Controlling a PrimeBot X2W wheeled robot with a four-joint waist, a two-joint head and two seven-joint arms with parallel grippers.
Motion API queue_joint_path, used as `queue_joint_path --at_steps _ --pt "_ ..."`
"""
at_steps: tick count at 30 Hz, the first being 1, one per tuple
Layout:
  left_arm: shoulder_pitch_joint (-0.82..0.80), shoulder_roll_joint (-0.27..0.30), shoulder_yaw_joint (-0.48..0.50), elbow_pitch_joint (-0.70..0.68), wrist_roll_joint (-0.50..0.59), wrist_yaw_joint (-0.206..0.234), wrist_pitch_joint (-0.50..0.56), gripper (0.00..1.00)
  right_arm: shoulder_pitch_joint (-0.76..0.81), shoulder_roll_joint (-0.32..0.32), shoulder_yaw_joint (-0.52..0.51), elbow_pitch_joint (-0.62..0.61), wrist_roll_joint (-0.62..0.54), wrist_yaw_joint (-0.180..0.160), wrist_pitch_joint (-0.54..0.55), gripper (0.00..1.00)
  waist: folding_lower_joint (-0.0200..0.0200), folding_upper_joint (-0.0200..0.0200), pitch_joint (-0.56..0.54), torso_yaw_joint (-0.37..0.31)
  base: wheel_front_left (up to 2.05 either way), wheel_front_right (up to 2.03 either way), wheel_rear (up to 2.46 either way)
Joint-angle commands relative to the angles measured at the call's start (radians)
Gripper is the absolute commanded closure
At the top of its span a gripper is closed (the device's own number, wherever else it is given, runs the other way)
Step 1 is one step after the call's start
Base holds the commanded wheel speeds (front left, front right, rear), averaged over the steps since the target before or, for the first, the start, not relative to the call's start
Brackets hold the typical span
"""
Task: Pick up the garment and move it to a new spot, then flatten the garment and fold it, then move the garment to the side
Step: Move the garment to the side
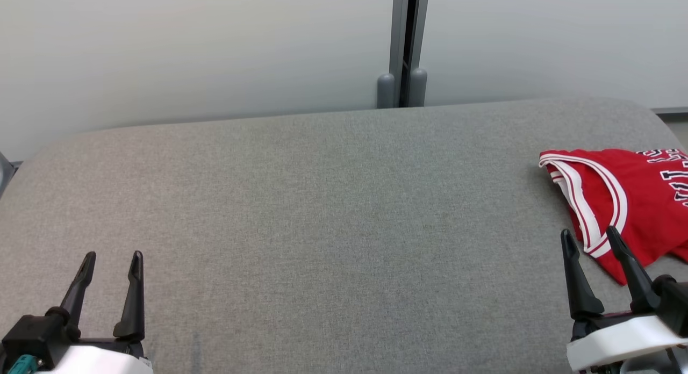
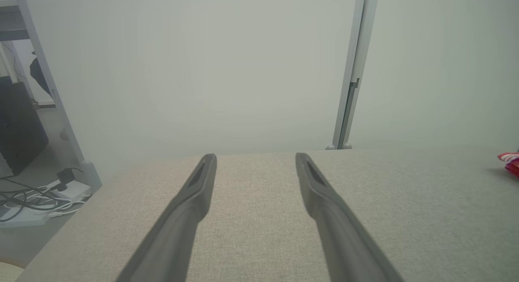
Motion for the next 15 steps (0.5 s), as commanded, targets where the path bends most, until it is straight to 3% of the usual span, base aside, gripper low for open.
queue_joint_path --at_steps 1,15 --pt "0.011 0.005 -0.001 -0.001 0.0 0.005 0.002 0.0 0.015 -0.003 -0.004 -0.006 0.003 0.0 0.008 0.0 0.0 -0.0001 -0.017 0.003 0.0 0.0 0.0" --pt "0.041 0.011 -0.02 -0.016 -0.006 0.018 0.031 0.0 0.057 -0.017 -0.007 -0.025 0.023 0.0 0.037 0.0 0.0 -0.0001 -0.048 0.013 0.0 0.0 0.0"
